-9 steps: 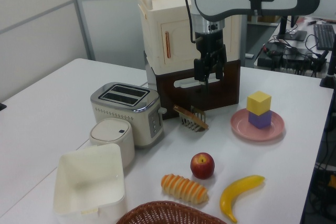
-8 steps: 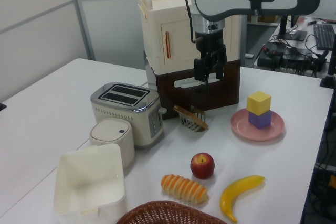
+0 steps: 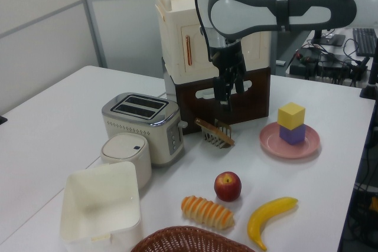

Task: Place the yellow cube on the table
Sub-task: 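Move the gripper from rest toward the yellow cube on the pink plate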

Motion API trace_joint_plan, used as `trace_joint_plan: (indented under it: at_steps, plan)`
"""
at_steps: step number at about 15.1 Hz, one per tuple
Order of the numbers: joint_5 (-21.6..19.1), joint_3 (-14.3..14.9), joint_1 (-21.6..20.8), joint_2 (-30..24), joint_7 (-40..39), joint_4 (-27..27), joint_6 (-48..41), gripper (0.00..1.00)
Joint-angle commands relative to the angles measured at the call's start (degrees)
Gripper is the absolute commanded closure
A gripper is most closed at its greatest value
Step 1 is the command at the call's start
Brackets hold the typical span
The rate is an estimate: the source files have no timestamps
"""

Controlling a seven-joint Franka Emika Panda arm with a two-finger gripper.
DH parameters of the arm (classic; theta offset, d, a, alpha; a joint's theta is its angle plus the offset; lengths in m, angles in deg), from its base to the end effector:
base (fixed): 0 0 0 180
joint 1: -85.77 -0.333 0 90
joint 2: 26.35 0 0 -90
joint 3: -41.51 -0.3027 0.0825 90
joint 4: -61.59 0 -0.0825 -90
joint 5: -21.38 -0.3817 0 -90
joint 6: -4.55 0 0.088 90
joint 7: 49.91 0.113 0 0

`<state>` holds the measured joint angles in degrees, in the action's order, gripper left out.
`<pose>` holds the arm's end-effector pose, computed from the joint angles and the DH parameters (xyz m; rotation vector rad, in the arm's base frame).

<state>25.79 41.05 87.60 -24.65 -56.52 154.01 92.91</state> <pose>0.5540 -0.0222 0.5671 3.0644 0.1428 -0.1622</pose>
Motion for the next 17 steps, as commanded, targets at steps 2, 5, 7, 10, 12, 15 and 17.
trace_joint_plan:
  at_steps: [2,5,7,10,12,15,17]
  plan:
    - [-0.7,0.1,1.2,-1.8,1.9,0.9,-1.5,0.0]
    - [-2.1,0.9,2.0,-5.8,10.7,6.8,-0.7,0.0]
    - [-1.3,3.4,3.2,-6.3,16.3,7.7,0.5,0.0]
    - [-1.3,9.4,5.9,-6.4,16.7,8.0,4.4,0.0]
    - [-1.2,12.6,7.6,-6.4,16.5,10.8,10.3,0.0]
    - [-0.4,17.0,7.7,-6.1,16.2,16.7,22.1,0.0]
    - [1.8,17.3,7.8,-5.5,15.5,20.0,28.2,0.0]
